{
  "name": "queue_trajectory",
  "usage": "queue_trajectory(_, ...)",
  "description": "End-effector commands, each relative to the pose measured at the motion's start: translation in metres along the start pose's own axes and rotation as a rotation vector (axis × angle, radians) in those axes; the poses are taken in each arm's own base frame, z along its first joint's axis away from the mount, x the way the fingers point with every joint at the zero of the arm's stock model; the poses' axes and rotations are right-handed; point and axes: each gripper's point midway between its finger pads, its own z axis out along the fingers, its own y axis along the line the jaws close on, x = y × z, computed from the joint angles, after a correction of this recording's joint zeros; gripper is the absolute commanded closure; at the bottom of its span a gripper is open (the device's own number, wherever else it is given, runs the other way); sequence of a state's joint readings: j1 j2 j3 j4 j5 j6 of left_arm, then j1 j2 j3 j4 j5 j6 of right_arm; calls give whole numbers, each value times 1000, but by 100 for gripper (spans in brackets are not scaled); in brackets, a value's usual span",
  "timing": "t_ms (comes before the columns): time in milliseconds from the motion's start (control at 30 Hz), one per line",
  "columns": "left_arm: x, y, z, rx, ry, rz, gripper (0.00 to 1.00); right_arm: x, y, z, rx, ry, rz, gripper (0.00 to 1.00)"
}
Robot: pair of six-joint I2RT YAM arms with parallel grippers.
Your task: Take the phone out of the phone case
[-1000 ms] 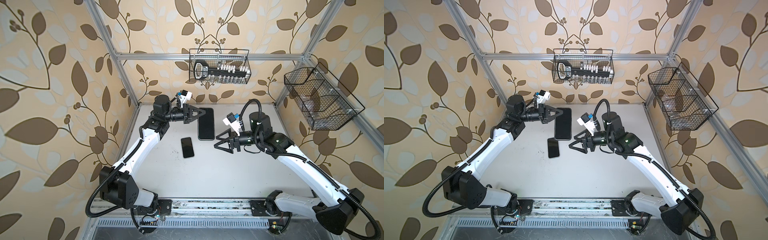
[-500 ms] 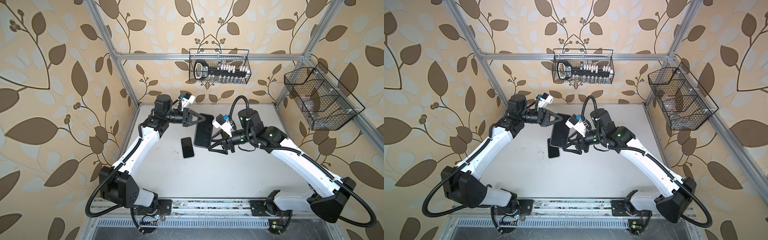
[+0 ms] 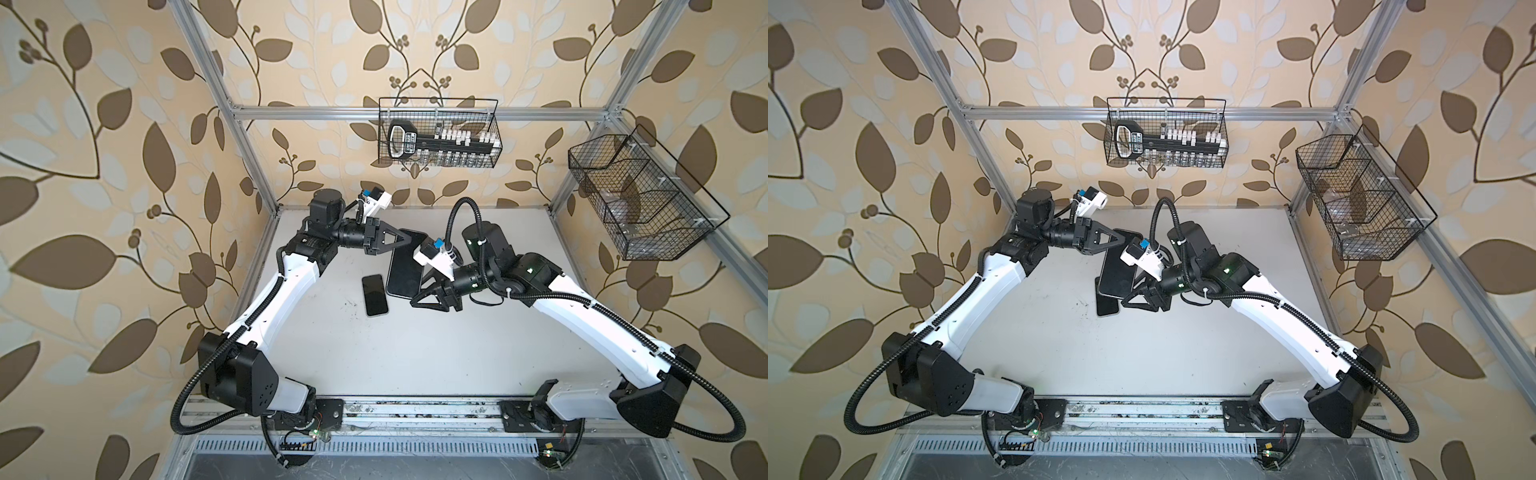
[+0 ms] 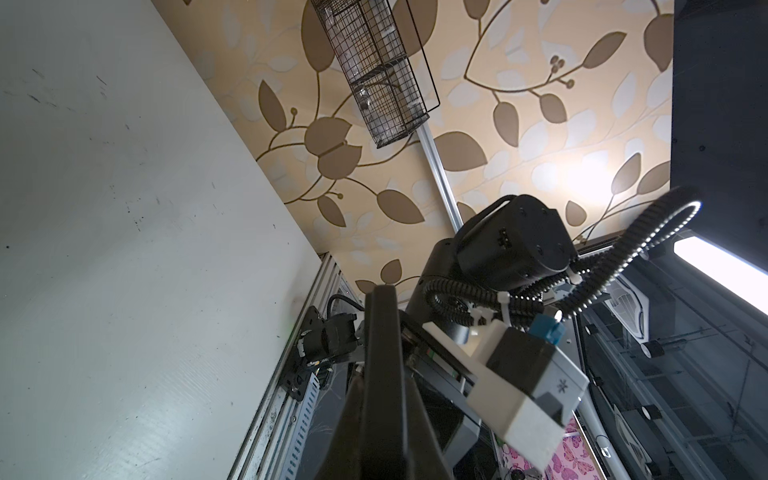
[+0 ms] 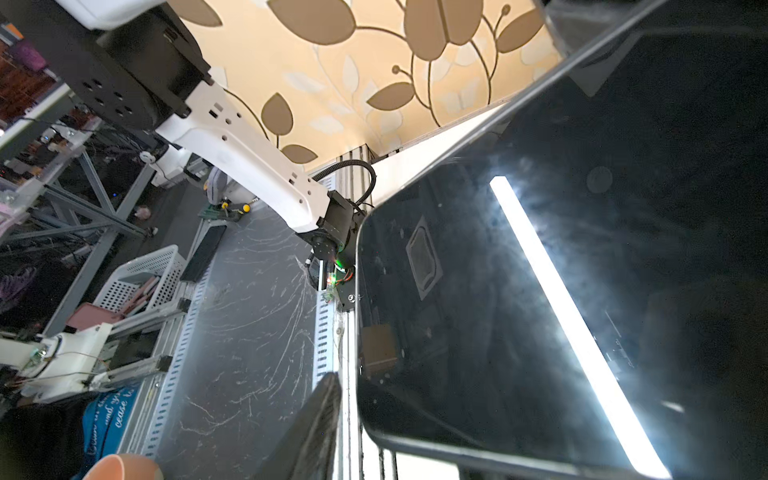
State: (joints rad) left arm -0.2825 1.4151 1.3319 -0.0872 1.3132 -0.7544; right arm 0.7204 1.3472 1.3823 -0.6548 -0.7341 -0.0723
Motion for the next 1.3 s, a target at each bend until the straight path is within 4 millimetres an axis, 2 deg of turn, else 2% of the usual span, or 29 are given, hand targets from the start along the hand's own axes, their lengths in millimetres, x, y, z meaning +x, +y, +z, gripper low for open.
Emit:
queue_trajectory(0,-3,-27,-1,35,5,114,100,-15,12,-1,-8,-28,-93,62)
queue_trajectory(433,-4,-17,4,30,-10,68,100,-36,31,-5,50,-106,-202,76)
queue_trajectory(767,3,-10,18,42,-1,27,100,-51,29,-11,110,-176,-238,83)
queue_trajectory(1033,9,-17,27,53,1,16,100,-51,23,-10,143,-189,-243,84)
queue_trajectory(1267,-1,-29,26,57,-29,20,100,-36,9,-8,203,-170,-222,82)
